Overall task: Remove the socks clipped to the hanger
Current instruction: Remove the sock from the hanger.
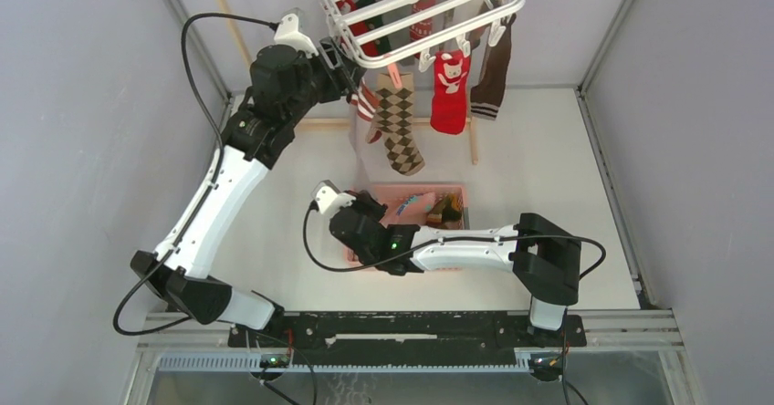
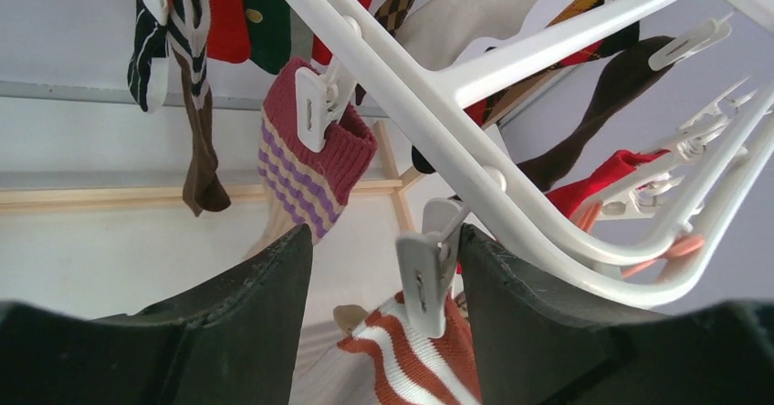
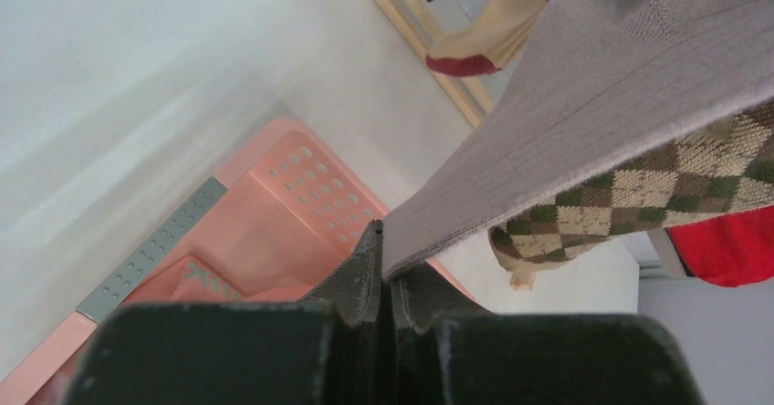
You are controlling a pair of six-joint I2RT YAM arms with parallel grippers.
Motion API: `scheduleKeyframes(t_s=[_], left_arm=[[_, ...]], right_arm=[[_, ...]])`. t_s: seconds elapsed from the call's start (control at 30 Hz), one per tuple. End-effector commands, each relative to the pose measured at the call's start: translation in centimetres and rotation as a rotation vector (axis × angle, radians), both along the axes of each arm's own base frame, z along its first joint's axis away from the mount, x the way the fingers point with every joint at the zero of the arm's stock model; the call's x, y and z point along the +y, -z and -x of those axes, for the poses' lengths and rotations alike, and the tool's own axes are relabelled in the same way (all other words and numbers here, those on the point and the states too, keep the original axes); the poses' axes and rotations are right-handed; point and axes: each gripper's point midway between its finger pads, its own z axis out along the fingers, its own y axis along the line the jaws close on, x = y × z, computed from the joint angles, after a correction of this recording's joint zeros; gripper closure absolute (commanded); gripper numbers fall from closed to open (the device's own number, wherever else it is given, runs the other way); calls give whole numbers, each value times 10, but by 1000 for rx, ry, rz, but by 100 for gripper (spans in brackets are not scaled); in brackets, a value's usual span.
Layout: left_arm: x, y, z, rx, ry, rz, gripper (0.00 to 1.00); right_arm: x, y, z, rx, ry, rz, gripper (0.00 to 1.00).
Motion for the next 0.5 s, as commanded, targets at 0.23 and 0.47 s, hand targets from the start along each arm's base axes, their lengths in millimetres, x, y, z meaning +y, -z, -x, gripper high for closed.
scheduleKeyframes(t_s=[0.23, 0.47], left_arm=[[7, -37, 31, -113, 36, 48, 36], [11, -34, 44, -127, 54, 57, 34]], right_arm=[[-9, -19, -3, -10, 21, -61, 96], [-12, -21, -3, -8, 17, -68, 96]])
